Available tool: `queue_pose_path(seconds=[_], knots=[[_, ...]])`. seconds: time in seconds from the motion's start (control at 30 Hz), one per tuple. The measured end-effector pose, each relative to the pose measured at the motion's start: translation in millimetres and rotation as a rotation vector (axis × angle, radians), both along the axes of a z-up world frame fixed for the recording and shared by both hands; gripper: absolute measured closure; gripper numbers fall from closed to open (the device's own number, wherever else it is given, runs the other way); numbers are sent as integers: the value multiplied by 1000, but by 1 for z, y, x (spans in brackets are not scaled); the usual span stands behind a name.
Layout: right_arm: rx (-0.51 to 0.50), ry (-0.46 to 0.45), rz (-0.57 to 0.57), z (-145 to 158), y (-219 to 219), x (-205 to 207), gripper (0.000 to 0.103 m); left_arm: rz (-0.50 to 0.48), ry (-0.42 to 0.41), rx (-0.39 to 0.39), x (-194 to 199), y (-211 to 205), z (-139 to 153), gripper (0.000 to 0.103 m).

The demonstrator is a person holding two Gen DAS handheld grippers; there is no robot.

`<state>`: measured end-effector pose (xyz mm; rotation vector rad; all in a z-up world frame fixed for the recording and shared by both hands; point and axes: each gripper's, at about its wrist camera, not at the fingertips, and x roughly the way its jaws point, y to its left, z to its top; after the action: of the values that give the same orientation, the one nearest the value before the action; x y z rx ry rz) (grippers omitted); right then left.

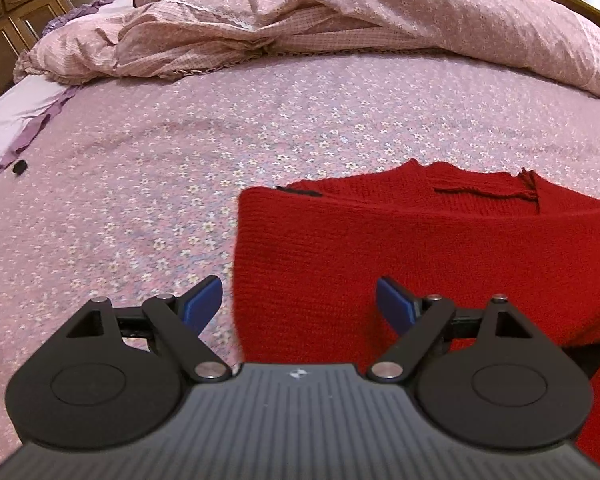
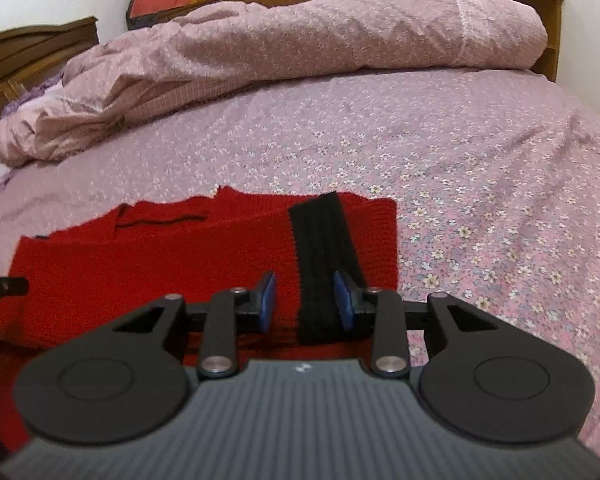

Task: Fold small clothes
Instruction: 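Regrasp and straighten the folded sleeve's black cuff with the right gripper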

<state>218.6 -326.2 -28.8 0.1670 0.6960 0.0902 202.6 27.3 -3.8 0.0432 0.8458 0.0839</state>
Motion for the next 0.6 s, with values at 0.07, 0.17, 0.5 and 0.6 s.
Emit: queue_pose_path(seconds=[0.07,0.17,0.5,0.6], knots=[[7,-19,-3,8,-1,-9,66,2,-1,-8,-7,1,5,16],[23,-46,-12,17,-3,-24,56,1,1,-20,-17,2,12,16],[38,-79,15,41,-4,-74,55,-4,-30,-26,-57,5,39,16],[42,-68,17,44,-6,-90,55,-12,-33,-28,-72,7,44,16]])
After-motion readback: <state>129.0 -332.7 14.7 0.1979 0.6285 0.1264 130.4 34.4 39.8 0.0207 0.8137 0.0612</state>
